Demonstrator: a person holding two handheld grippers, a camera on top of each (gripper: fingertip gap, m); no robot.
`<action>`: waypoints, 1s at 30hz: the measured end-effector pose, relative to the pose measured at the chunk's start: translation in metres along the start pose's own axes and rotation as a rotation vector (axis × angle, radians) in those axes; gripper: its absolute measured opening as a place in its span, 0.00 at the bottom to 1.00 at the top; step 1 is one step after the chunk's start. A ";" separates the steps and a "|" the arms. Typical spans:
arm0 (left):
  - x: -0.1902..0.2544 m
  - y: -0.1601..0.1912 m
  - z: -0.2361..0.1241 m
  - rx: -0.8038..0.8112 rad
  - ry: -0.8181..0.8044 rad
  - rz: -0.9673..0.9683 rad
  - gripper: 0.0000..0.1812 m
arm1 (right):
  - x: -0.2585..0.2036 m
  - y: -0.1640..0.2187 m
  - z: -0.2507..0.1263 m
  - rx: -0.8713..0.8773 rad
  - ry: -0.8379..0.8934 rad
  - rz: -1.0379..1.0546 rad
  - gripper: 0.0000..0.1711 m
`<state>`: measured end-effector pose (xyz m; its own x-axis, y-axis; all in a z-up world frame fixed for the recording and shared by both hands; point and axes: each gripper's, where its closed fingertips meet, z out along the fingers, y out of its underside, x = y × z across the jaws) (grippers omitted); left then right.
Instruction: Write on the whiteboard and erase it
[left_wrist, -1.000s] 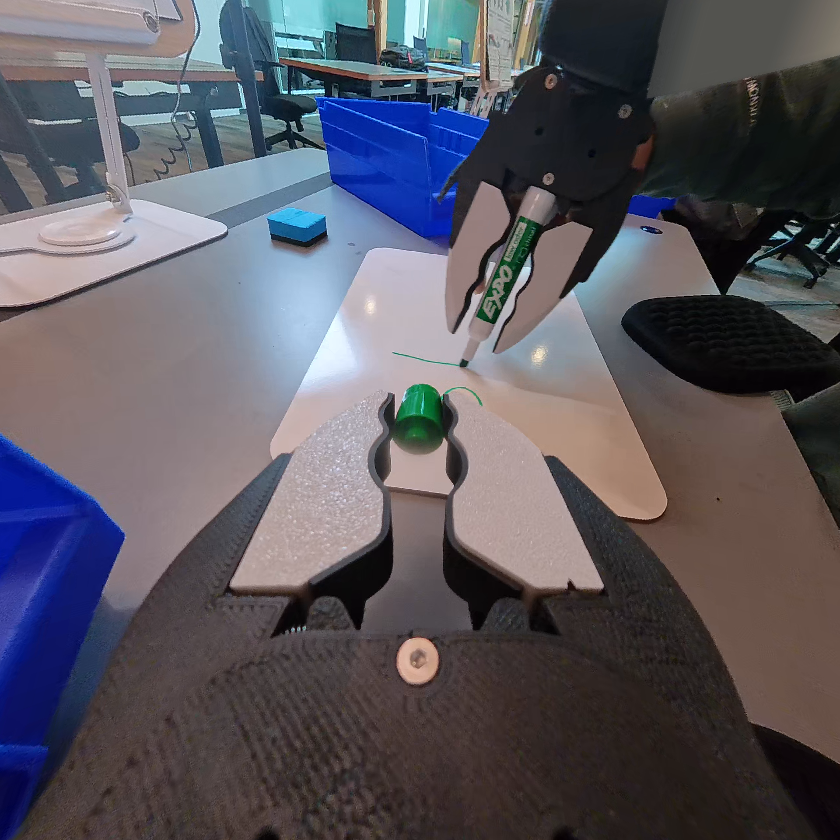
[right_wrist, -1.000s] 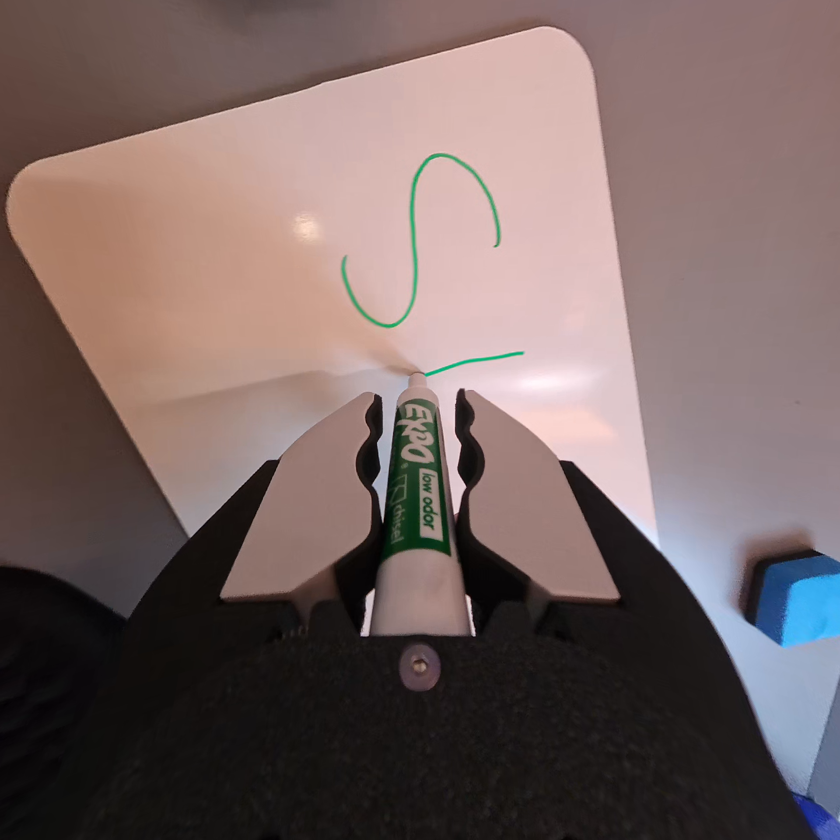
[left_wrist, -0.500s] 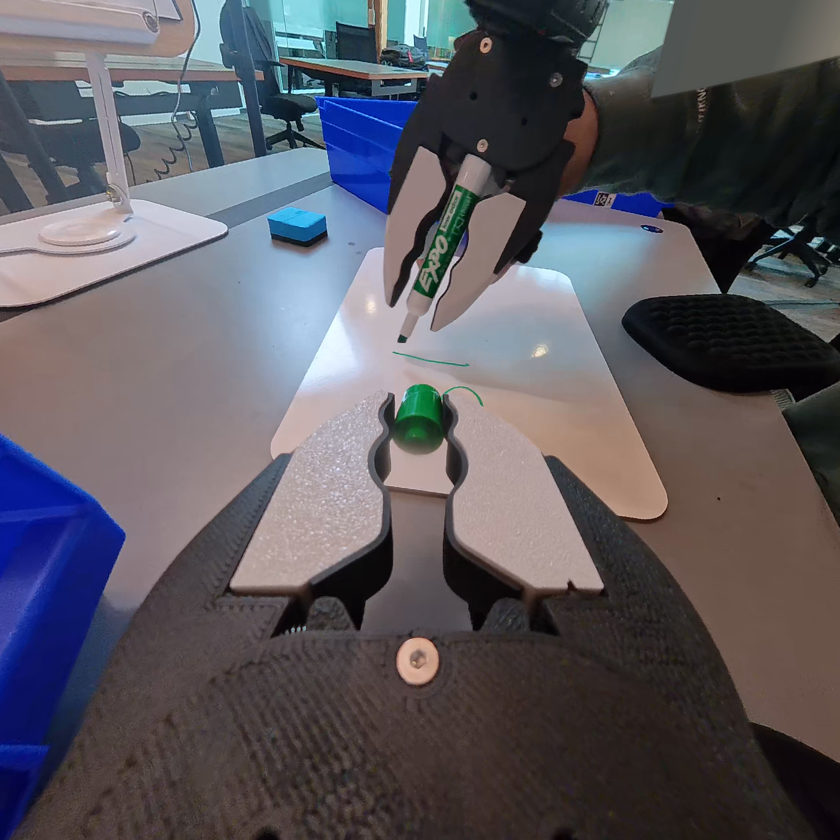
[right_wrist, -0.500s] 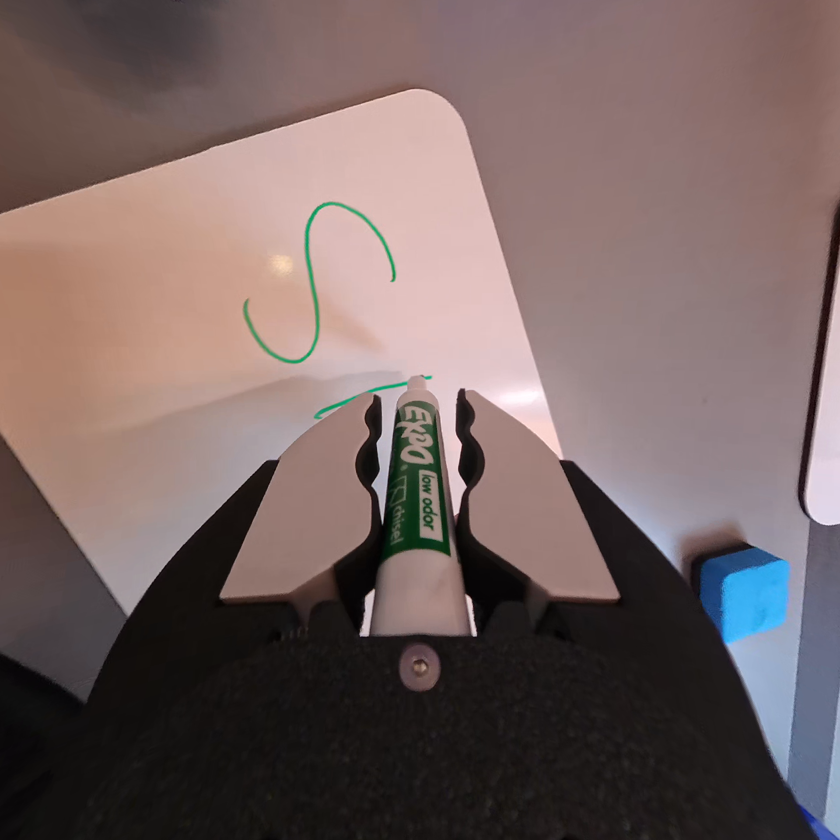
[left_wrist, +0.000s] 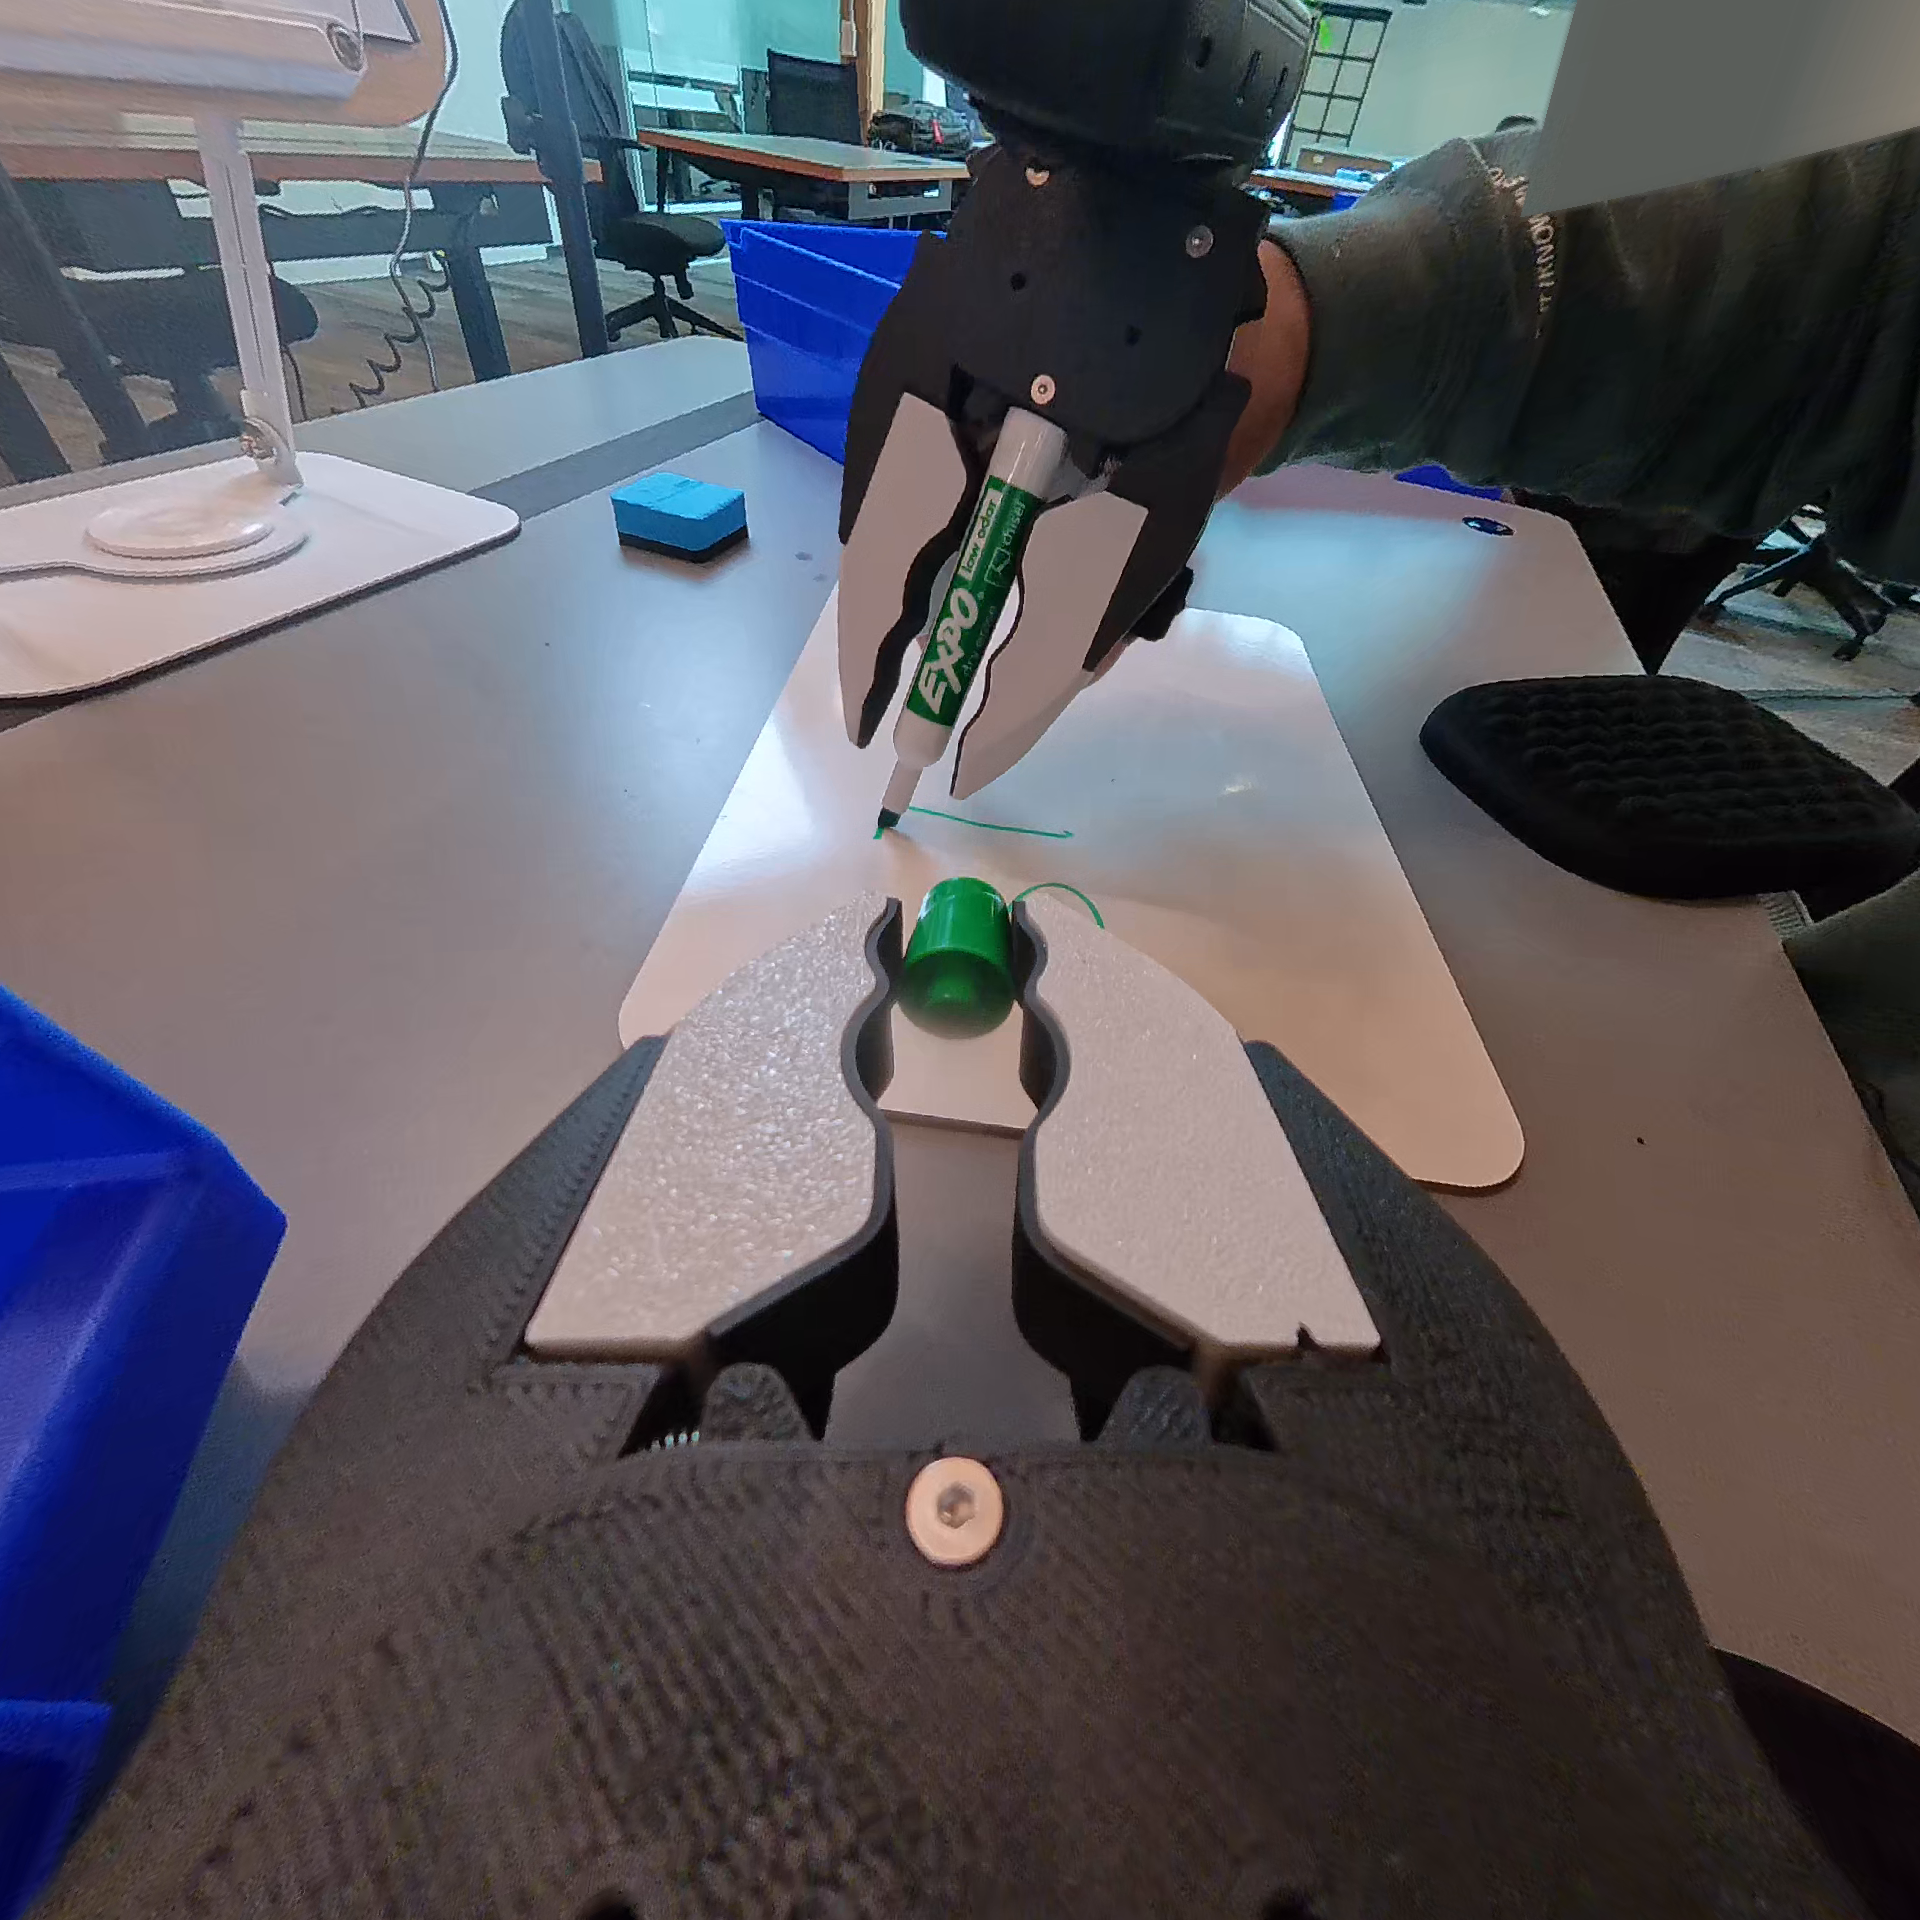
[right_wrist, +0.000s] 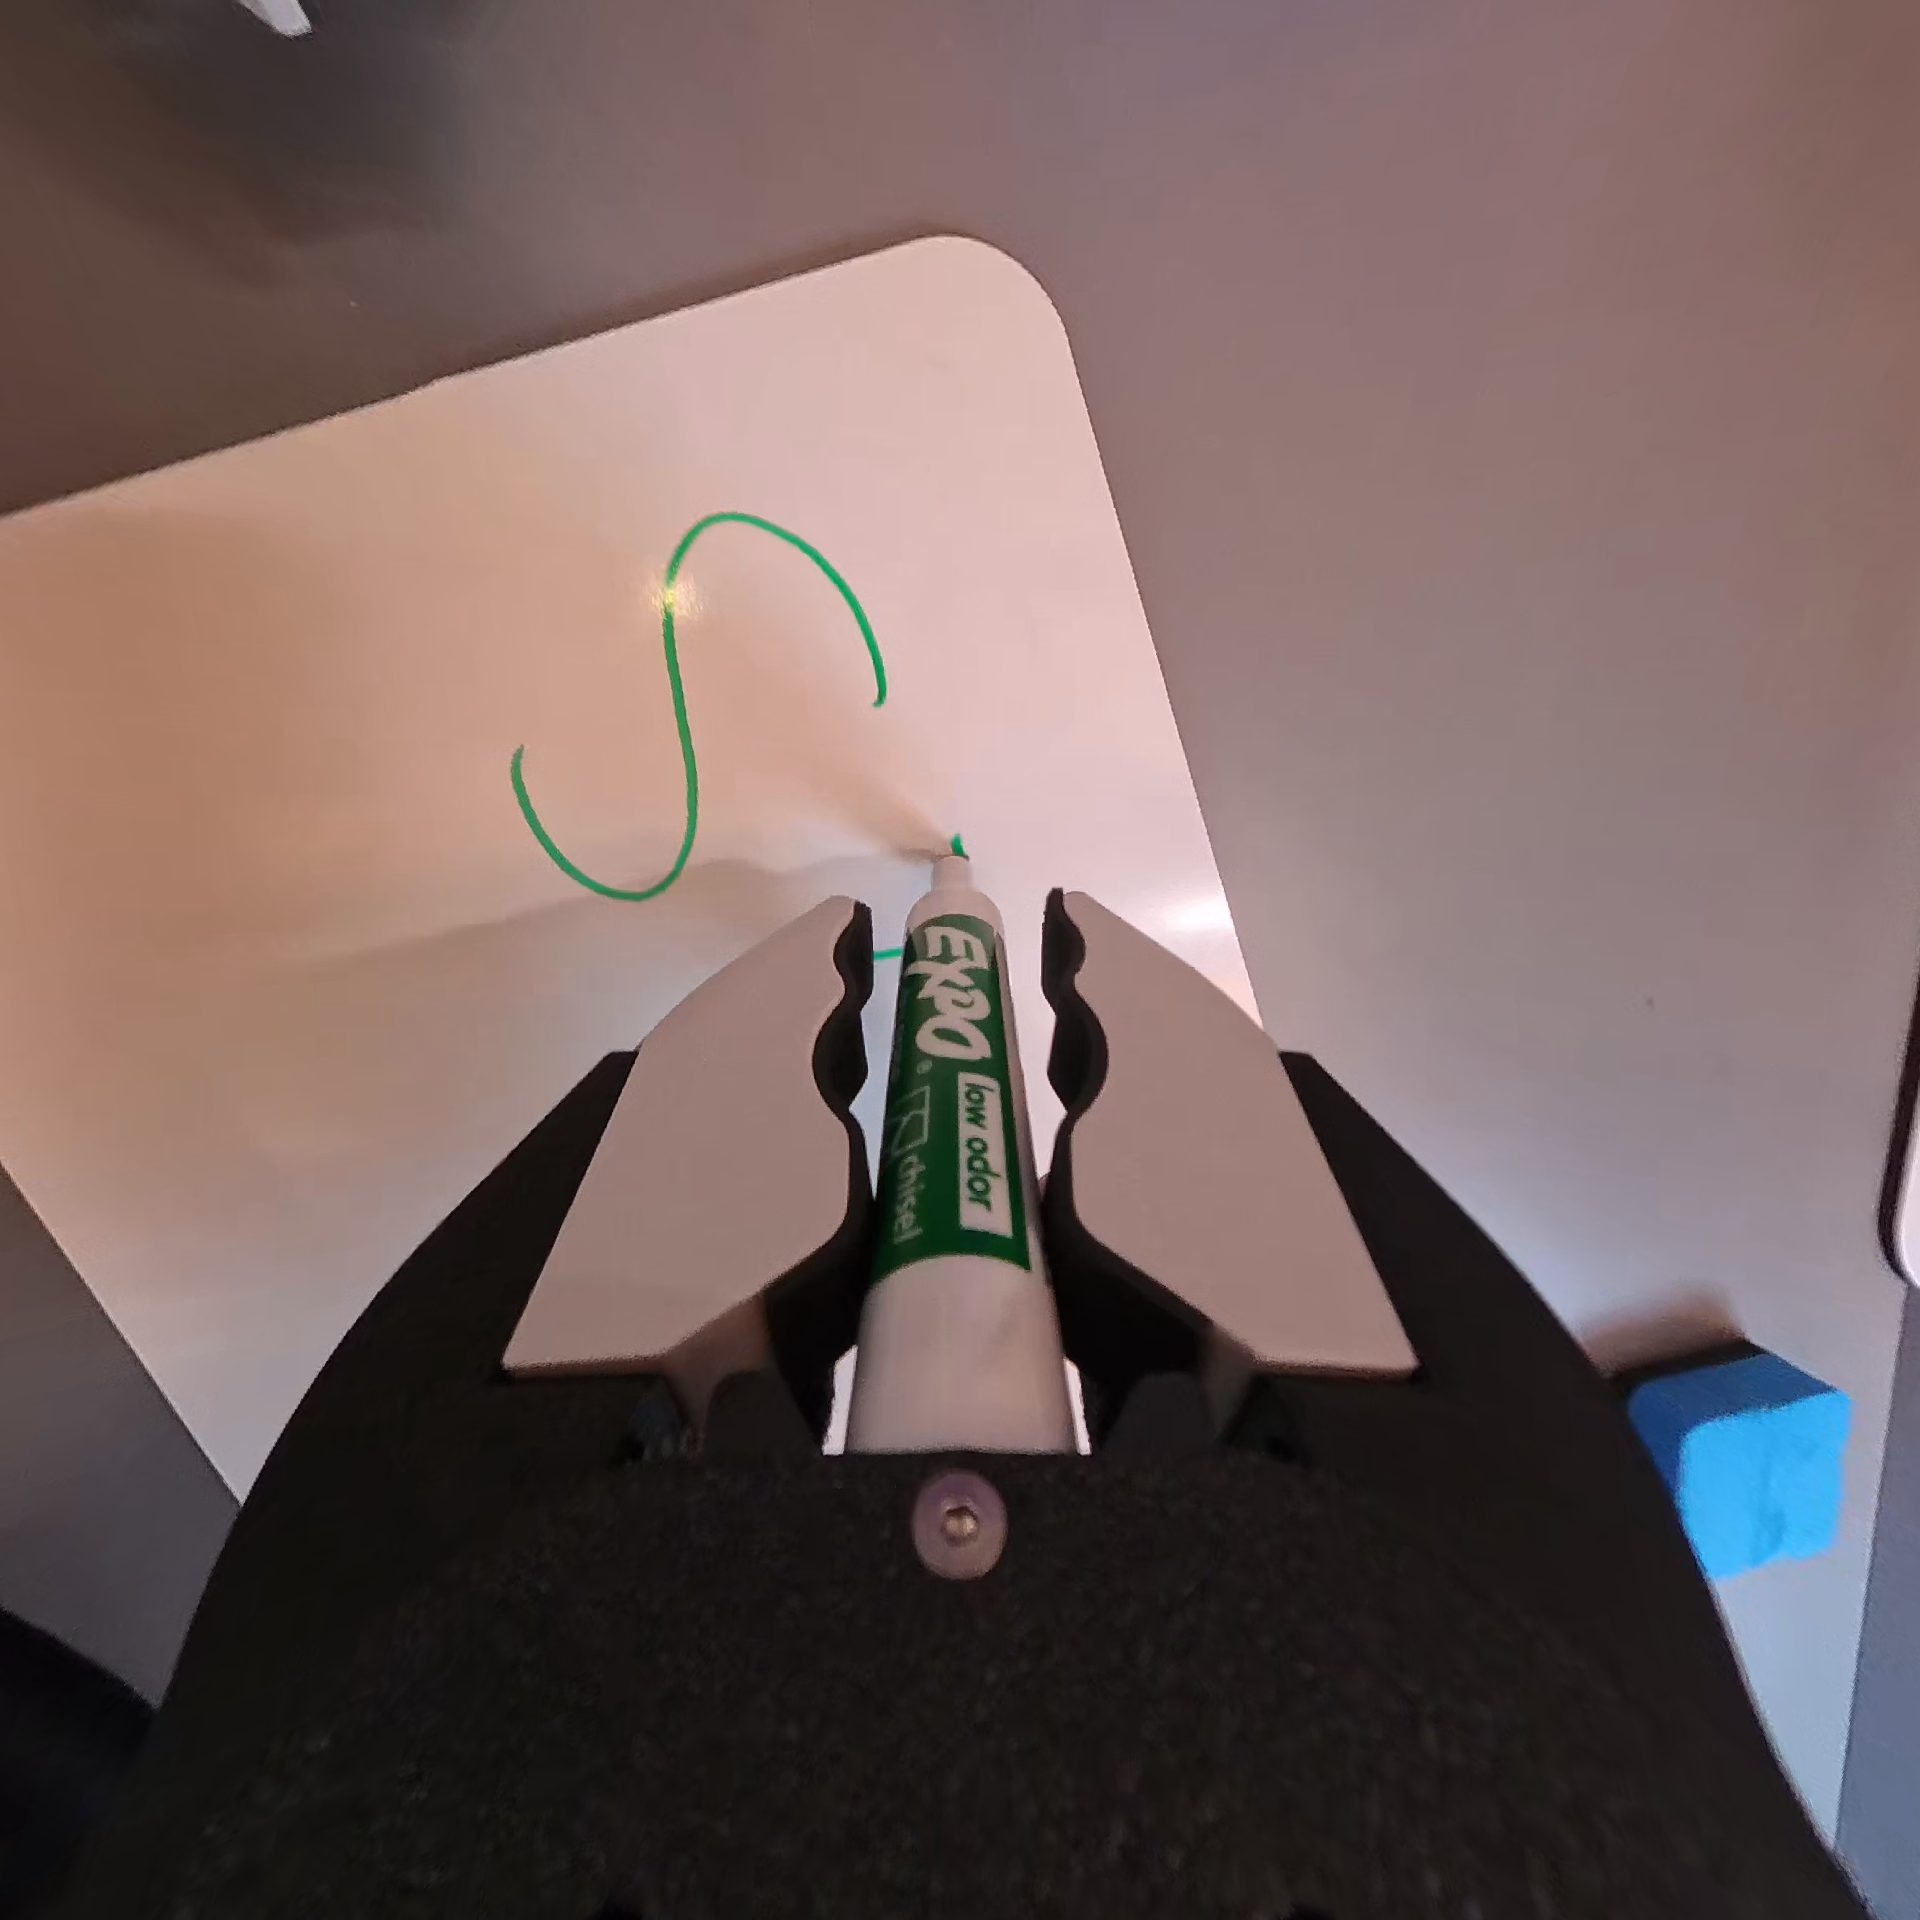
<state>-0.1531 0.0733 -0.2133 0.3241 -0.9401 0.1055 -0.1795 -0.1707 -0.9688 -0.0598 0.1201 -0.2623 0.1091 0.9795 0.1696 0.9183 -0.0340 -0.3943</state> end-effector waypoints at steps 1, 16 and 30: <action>0.000 0.000 0.000 0.000 0.000 0.000 0.11 | 0.001 0.003 -0.001 -0.007 0.003 0.004 0.19; 0.000 0.000 0.000 -0.001 -0.001 0.001 0.11 | 0.015 0.036 -0.028 -0.030 0.080 0.067 0.19; -0.001 0.000 0.000 -0.001 -0.003 0.002 0.11 | 0.017 0.045 -0.017 -0.059 0.068 0.069 0.19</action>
<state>-0.1537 0.0737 -0.2137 0.3270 -0.9394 0.1027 -0.1809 -0.1689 -0.9689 -0.0101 0.1317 -0.2619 0.1968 0.9586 0.2057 0.9283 -0.1147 -0.3538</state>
